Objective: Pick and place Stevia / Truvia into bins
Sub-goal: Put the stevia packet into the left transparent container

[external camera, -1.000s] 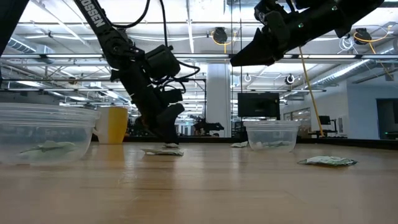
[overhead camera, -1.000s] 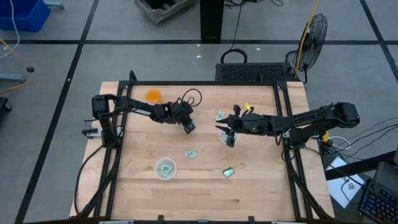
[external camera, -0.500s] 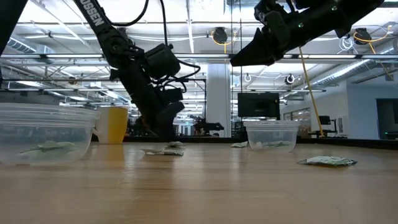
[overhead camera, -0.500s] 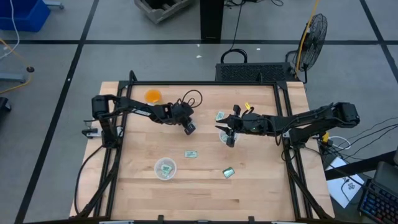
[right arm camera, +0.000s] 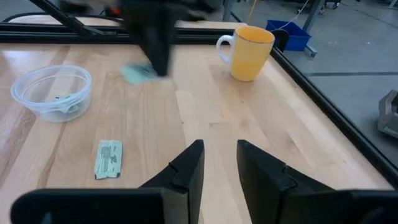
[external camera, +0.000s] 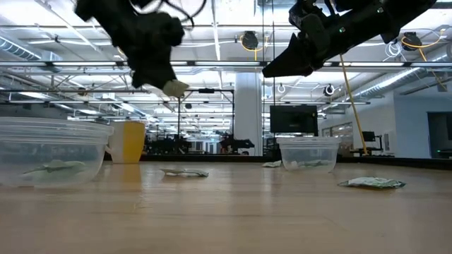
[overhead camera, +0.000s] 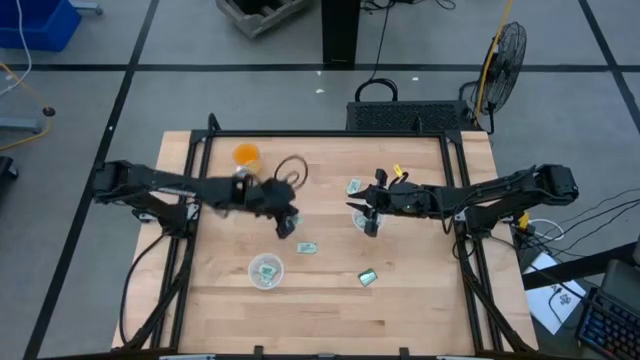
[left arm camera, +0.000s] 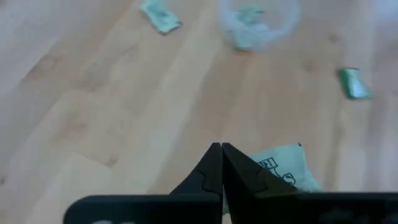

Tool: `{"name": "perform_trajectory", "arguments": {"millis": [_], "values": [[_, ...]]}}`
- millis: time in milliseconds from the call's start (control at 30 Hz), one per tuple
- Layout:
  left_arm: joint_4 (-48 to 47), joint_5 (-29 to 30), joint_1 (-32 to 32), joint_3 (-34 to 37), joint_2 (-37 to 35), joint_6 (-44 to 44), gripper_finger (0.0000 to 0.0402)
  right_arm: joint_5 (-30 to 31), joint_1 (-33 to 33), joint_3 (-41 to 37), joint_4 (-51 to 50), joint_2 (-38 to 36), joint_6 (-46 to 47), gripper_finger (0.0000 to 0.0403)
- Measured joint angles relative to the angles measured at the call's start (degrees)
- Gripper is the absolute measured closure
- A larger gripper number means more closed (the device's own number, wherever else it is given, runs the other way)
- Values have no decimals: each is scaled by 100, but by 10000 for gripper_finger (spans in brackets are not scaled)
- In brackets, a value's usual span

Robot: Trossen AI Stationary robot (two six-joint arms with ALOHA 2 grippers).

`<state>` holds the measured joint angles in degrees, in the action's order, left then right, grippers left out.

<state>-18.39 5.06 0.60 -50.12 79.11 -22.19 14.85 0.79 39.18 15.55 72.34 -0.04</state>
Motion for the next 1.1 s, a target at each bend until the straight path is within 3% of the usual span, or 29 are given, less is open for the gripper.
{"name": "perform_trajectory", "arguments": {"millis": [267, 433, 733, 1100], "values": [[-1276, 1350, -2037, 12, -162, -1709, 399, -11, 6, -2, -68, -2, 258, 312], [-1259, 1624, -2822, 10, 197, -2258, 397, -10, 6, -54, 15, -2, 258, 312], [-1373, 1596, -3406, 4, 653, -2948, 398, -7, 6, -68, 53, -2, 258, 312], [-1424, 1555, -3467, 3, 1044, -3102, 390, -4, 6, -68, 48, -2, 258, 312]]}}
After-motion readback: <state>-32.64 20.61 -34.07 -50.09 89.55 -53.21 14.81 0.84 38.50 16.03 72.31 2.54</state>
